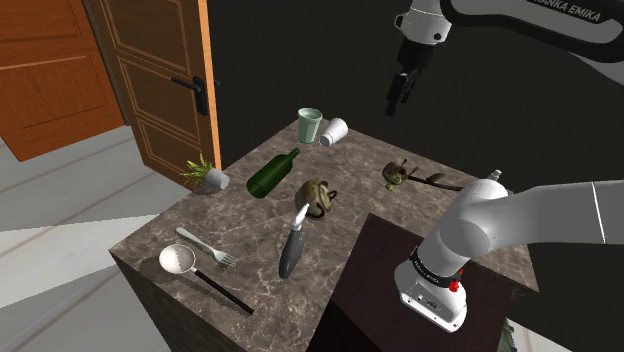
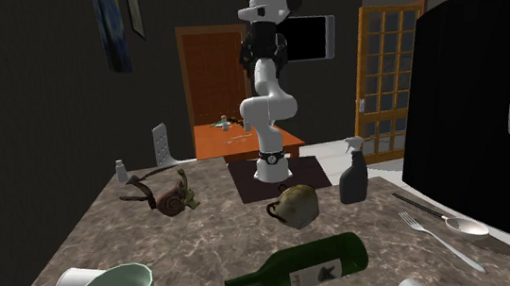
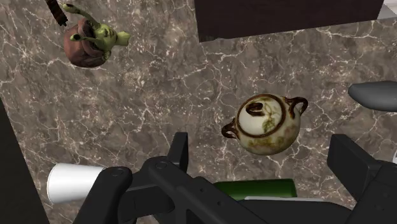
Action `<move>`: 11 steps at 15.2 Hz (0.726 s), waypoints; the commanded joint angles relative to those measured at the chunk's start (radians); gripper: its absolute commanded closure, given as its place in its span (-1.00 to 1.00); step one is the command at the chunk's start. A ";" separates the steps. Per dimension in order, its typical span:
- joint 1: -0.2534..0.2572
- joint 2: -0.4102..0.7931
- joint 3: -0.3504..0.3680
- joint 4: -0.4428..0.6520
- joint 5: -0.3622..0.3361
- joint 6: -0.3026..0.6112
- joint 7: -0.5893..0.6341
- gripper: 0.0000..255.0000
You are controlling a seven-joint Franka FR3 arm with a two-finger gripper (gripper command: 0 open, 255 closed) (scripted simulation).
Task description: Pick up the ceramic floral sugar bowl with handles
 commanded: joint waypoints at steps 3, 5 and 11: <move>0.016 -0.014 -0.013 -0.078 -0.003 0.072 -0.036 -1.00; 0.032 -0.022 -0.027 -0.151 -0.007 0.145 -0.073 -1.00; 0.077 -0.009 -0.070 -0.344 -0.022 0.374 -0.181 -1.00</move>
